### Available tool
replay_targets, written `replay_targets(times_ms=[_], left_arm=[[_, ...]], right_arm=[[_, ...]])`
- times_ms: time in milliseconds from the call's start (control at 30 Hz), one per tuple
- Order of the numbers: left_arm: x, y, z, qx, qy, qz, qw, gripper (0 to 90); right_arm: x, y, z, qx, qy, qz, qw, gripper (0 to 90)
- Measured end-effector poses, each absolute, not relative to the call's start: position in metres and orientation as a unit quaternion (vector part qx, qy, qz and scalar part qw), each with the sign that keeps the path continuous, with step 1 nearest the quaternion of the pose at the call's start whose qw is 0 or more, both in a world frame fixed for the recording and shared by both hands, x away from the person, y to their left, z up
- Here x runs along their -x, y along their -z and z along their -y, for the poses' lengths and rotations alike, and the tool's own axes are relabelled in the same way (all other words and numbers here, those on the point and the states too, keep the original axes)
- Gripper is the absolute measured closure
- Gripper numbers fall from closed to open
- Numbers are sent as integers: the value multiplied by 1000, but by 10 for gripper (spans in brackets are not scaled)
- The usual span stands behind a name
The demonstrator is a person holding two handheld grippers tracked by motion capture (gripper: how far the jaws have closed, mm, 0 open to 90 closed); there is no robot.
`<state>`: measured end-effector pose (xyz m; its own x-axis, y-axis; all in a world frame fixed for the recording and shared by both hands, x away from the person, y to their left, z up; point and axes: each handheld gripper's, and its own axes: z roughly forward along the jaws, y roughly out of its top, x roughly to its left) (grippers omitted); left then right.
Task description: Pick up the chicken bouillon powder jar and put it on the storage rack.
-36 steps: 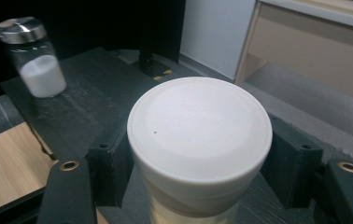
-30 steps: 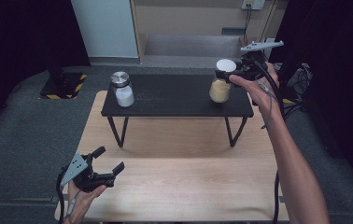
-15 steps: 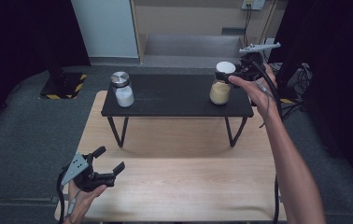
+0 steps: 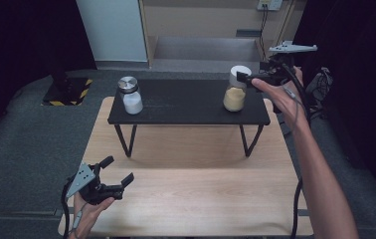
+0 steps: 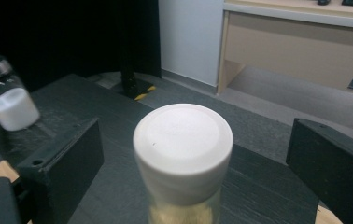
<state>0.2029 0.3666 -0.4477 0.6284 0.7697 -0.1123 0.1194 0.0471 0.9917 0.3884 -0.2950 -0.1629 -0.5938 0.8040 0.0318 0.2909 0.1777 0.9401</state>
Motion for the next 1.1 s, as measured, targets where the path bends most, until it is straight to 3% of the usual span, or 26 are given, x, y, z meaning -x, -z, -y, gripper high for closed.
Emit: replay_targets(times_ms=[567,767,1100], left_arm=[[-202,448,-366,-642,-255,-346,634,0],[-202,448,-365,-644,-255,-344,634,0],[-202,448,-364,-644,-256,-344,634,0]], right_arm=[[-304,177,341,-273,-581,-719,266,68],[-275,213,349,-281,-598,-713,236,70],[-237,281,354,-307,-598,-700,243,71]])
